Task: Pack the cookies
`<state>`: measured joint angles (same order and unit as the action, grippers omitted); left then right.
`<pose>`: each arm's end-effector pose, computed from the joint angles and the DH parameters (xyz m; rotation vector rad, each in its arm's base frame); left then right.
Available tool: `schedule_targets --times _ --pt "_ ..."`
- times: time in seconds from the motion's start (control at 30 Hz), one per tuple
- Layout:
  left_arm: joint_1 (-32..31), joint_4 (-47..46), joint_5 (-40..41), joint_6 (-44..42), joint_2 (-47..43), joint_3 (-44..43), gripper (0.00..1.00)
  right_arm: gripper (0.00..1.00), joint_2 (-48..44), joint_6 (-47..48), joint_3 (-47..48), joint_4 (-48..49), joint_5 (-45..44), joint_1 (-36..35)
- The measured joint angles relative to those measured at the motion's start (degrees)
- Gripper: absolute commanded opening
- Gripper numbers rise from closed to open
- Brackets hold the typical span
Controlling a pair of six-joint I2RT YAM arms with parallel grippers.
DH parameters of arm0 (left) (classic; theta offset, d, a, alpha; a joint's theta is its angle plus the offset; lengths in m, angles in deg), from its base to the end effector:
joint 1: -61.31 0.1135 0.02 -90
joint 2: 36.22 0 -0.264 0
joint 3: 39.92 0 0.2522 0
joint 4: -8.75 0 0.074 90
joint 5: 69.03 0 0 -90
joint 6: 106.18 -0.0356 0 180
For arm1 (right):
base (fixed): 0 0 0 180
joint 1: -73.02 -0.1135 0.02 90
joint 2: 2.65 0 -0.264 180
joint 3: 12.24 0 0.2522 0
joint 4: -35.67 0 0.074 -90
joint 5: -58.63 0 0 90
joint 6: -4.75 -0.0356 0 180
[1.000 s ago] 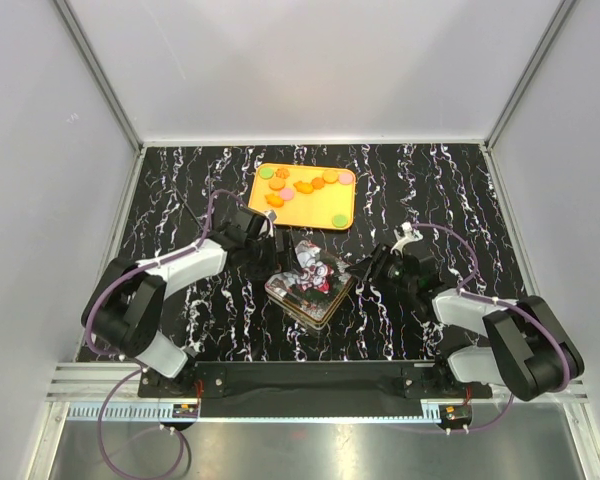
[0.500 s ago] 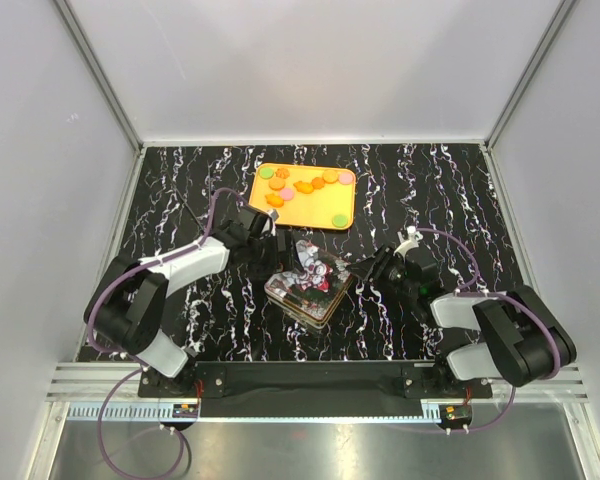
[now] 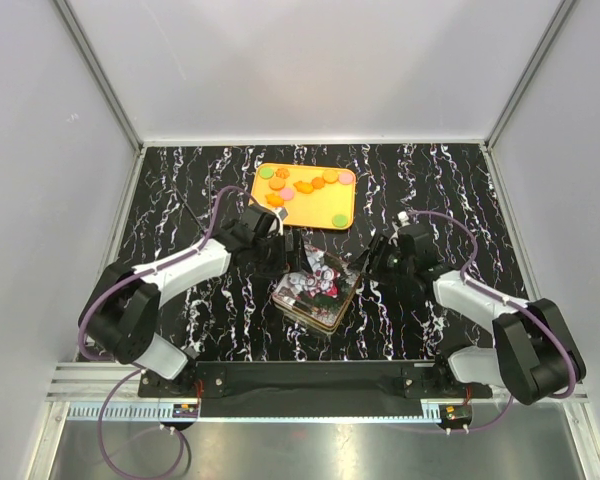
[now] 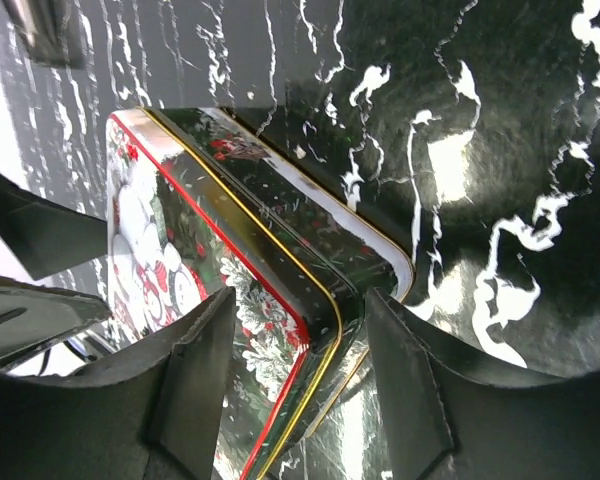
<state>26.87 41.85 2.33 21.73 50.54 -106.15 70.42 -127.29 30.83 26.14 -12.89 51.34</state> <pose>0.2452 -0.1820 0.2019 0.0633 2.6849 -0.8753 0.2232 0.1009 0.1714 0.2424 2.3878 0.9260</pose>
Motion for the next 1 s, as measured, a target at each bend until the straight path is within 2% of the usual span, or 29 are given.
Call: schedule_targets --times 0.07,0.17,0.37,0.7,1.0 --pt "-0.2 -0.02 0.0 0.15 -0.37 0.0 0.98 0.7 0.02 0.72 1.33 -2.78 -0.02 0.2" --pt "-0.17 -0.57 -0.11 0.17 -0.57 0.24 0.97 0.77 -2.56 1.31 1.36 -7.3 0.09 0.33" --pt "-0.17 -1.99 -0.74 0.31 -0.92 1.36 0.96 0.78 -9.53 0.15 -0.09 -8.85 2.67 0.35" --pt "-0.17 -3.41 -2.01 0.39 -0.94 2.4 0.93 0.78 -10.91 -5.6 -7.45 -5.42 6.93 0.37" --pt "-0.17 -4.04 -2.62 0.76 -0.94 2.73 0.86 0.78 -14.21 -8.66 -7.8 -3.39 8.28 0.37"
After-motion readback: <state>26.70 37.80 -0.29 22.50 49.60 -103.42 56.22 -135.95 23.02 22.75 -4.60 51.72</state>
